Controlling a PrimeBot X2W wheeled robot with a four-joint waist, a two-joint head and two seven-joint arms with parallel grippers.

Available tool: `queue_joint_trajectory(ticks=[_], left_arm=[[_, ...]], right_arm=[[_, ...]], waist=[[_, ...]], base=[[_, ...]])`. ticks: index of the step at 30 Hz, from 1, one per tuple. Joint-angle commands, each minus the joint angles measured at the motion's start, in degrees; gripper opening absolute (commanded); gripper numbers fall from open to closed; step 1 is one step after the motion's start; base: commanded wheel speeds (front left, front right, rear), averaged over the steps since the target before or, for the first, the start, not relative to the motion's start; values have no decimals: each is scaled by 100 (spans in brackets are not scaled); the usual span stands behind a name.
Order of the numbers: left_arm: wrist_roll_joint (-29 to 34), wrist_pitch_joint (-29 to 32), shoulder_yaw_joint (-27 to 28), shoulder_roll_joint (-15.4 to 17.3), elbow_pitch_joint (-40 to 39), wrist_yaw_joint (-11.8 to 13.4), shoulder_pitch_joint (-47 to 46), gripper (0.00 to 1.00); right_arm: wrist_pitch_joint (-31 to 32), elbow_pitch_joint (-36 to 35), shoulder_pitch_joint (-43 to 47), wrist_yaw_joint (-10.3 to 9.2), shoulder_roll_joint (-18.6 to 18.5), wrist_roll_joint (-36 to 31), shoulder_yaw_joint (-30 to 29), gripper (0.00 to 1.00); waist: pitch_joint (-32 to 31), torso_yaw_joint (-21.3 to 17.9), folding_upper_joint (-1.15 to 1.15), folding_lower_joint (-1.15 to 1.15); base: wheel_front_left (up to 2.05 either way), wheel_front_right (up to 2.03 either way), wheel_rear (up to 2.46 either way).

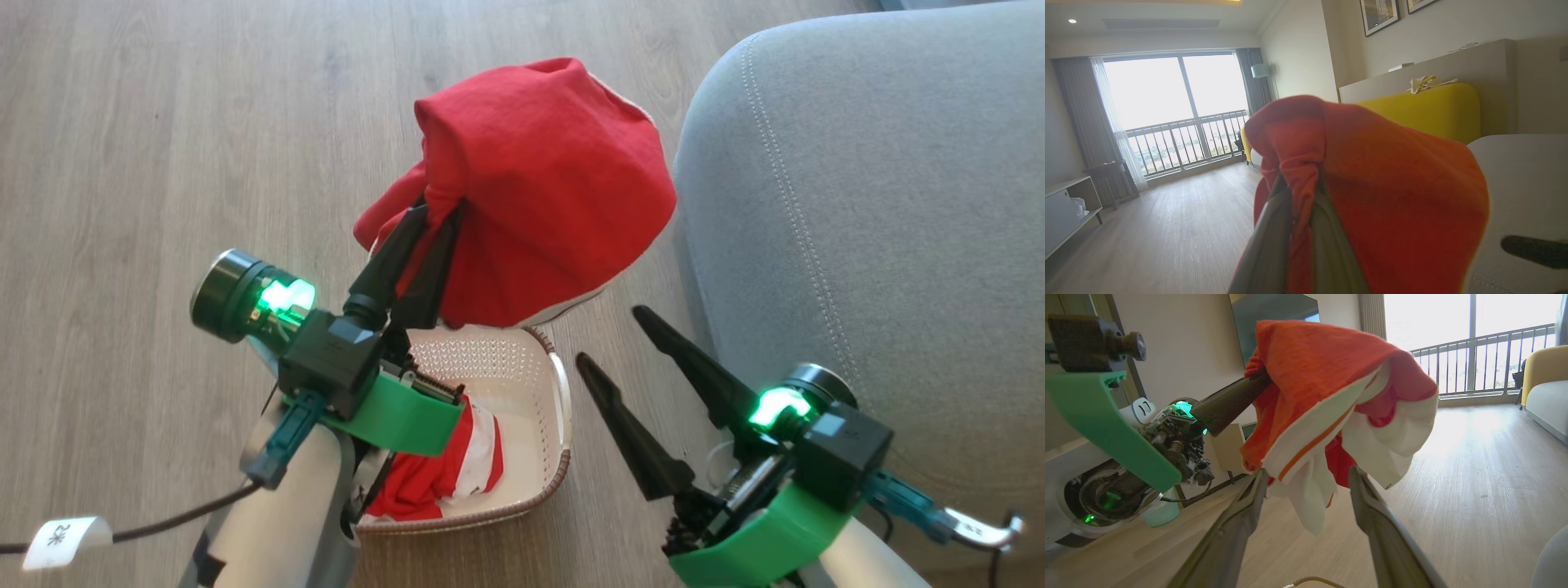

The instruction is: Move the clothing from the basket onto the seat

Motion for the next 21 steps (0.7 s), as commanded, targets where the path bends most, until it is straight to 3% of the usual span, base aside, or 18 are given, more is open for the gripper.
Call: queue_joint_trajectory(ticks=[1,21], left_arm=[[41,-29,150,10,-177,-30,-200,0],[2,-29,-764,-100,-73,-276,-79,0]], right_arm=[[-52,-147,-248,-1,50,-19,133,100],[-52,362,-870,-1,287,67,73,100]], waist=[[7,31,0,0],[-33,467,0,0]], base=[[0,0,0],[0,0,0]])
